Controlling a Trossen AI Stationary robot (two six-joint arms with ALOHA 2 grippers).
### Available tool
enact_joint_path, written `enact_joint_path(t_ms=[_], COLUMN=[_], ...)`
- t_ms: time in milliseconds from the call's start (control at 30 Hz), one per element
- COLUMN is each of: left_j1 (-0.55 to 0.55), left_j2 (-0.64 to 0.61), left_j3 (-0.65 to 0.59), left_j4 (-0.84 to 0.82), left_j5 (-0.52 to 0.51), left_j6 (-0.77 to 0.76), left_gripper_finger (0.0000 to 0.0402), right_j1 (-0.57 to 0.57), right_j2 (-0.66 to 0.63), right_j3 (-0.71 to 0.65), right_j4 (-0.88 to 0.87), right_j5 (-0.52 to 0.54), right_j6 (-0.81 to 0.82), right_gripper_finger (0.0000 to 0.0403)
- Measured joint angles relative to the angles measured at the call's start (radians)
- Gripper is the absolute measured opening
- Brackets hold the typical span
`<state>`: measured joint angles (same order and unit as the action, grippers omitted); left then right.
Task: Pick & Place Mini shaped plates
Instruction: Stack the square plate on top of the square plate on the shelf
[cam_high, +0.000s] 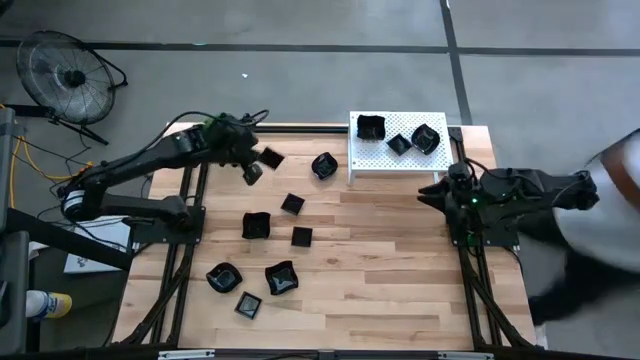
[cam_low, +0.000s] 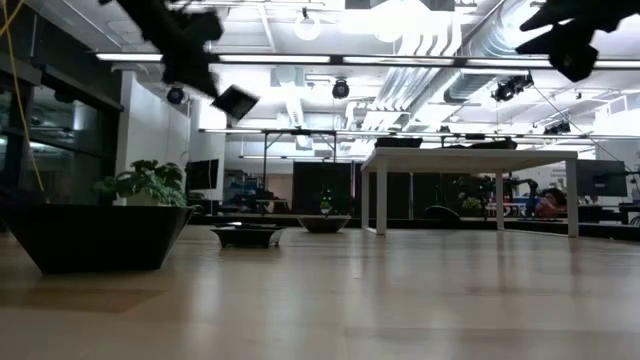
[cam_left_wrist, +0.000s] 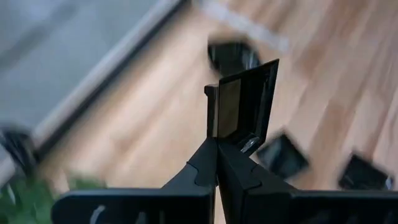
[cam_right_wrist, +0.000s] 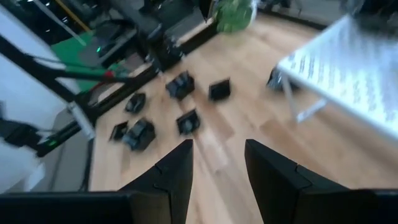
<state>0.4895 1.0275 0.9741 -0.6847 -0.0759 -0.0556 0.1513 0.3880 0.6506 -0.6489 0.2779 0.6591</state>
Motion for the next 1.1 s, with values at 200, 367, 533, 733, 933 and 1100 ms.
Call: enact_joint_path(t_ms=[200,367,533,733,933,1100], left_j1=[-0.151,-0.258,-0.314,-0.321,-0.32,-0.32], left_j2=[0.001,0.041,0.111,0.203,0.274,0.282], left_j3=[0.025,0.026,0.026,0.025,0.024,0.024], left_j4=[0.319,0.568,0.757,0.945,1.104,1.153], left_j5=[-0.228,-0.382,-0.427,-0.392,-0.322,-0.311], left_j6=[0.081,0.196,0.288,0.34,0.415,0.428], left_gripper_finger=[0.0,0.0,0.0,0.0,0.0,0.0], right_j1=[0.0,0.0,-0.002,-0.002,-0.003,-0.003], right_j2=[0.093,0.192,0.307,0.445,0.579,0.674], right_j3=[0.0,0.0,0.0,0.0,0.0,0.0], right_j4=[0.12,0.246,0.416,0.714,0.938,1.111], right_j5=[0.1,0.106,0.119,0.207,0.444,0.527], right_j6=[-0.04,-0.106,-0.236,-0.476,-0.618,-0.698], right_gripper_finger=[0.014,0.014,0.014,0.014,0.014,0.014])
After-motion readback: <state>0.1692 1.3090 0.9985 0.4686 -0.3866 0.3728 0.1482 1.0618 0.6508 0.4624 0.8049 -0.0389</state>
